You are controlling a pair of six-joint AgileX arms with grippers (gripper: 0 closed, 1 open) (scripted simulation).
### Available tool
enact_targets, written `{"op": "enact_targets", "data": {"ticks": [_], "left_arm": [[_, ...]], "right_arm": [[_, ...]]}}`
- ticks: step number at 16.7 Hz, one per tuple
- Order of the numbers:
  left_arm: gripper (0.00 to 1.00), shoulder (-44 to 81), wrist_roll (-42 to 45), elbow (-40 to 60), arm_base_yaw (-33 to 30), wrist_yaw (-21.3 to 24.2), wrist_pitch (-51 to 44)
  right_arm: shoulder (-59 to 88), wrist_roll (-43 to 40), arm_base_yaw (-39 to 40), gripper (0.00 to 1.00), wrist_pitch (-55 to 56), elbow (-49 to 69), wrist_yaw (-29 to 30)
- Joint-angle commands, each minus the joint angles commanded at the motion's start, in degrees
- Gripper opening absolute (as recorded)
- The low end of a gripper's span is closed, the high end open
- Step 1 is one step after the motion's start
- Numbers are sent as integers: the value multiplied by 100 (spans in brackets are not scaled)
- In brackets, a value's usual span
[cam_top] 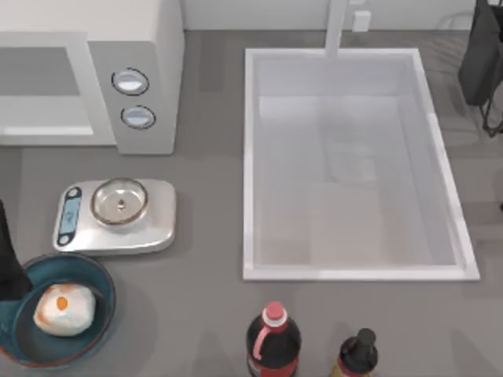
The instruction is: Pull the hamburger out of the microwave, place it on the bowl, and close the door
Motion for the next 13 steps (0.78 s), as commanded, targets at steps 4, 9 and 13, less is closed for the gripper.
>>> {"op": "enact_targets", "data": {"ticks": [4, 9, 13], "left_arm": [[77, 0, 0, 0, 0, 0, 0], [40, 0, 0, 0, 0, 0, 0], [10, 0, 0, 0, 0, 0, 0]], "right_arm": [[0, 0, 0, 100, 0, 0, 0], [0, 0, 0, 100, 0, 0, 0], [0, 0, 0, 100, 0, 0, 0]]}}
